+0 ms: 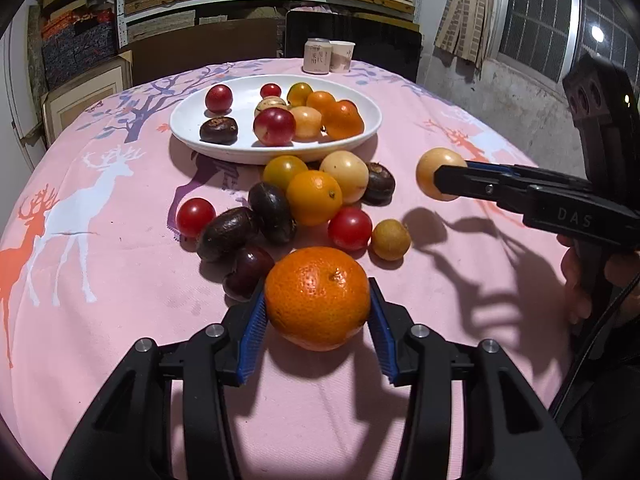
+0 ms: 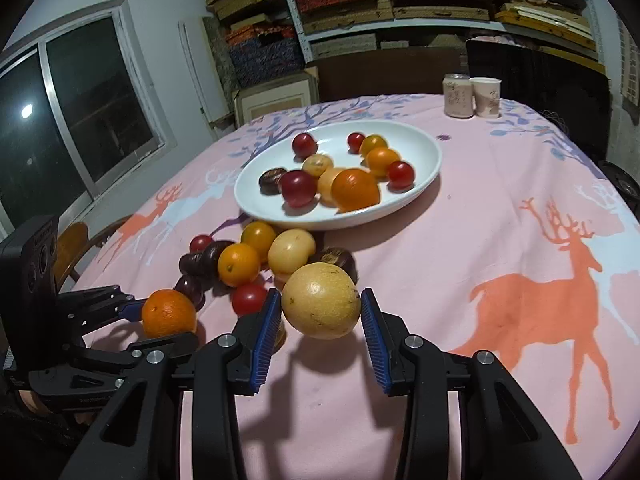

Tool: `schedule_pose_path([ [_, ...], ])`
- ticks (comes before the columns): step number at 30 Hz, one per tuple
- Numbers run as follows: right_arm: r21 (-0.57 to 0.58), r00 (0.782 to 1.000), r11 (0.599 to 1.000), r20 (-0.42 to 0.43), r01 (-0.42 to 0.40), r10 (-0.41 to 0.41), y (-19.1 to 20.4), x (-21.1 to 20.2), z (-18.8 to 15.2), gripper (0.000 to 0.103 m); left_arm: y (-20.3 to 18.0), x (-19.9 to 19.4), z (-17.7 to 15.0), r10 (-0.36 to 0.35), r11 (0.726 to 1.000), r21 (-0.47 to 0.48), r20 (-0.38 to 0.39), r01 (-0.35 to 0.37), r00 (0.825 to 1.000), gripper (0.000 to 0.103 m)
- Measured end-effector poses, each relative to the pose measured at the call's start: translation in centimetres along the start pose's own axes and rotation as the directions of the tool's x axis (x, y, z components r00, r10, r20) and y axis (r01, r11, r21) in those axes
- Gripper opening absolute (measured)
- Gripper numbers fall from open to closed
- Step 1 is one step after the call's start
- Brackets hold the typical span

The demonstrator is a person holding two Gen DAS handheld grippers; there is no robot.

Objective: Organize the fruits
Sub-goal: 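Carry both fruits over the white plate and open both tools to release them, then withdraw both open tools from the plate toward the fruit pile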

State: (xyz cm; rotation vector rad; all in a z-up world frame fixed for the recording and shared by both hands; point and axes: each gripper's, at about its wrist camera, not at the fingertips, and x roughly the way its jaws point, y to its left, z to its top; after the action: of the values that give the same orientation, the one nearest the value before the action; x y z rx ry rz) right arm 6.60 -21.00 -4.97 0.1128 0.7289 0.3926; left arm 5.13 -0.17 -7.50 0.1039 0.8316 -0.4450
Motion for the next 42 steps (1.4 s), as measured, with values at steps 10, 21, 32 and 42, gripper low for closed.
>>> schedule_pose_path([
  [10, -0.029, 0.986, 0.999, 0.161, 0.035, -0.03, -0.7, -1.6, 6.1, 0.041, 2.0, -1.6, 7.2, 0.016, 1.0, -0.013, 0.09, -0.014, 0.996, 0.046],
  [21, -0.098, 0.984, 0.99, 0.157, 0.1, -0.084, -0.4, 5.2, 12.2, 0.041, 6.1, 5.1, 15.2, 0.088, 0.994, -0.072, 0.064, -0.083, 0.994, 0.046],
  [32, -0.088, 0.989, 0.993, 0.132, 0.074, -0.062, -0.6, 8.4, 14.1, 0.06, 10.1, 6.4, 17.9, 0.14, 0.974, -0.189, 0.08, -0.123, 0.987, 0.067],
  [42, 0.01, 0.992, 1.0, 0.124, 0.01, -0.011, -1.1, 1.0, 7.1, 0.064, 5.1, 0.2, 7.8, 0.08, 0.996, -0.034, 0.043, -0.078, 0.996, 0.075],
])
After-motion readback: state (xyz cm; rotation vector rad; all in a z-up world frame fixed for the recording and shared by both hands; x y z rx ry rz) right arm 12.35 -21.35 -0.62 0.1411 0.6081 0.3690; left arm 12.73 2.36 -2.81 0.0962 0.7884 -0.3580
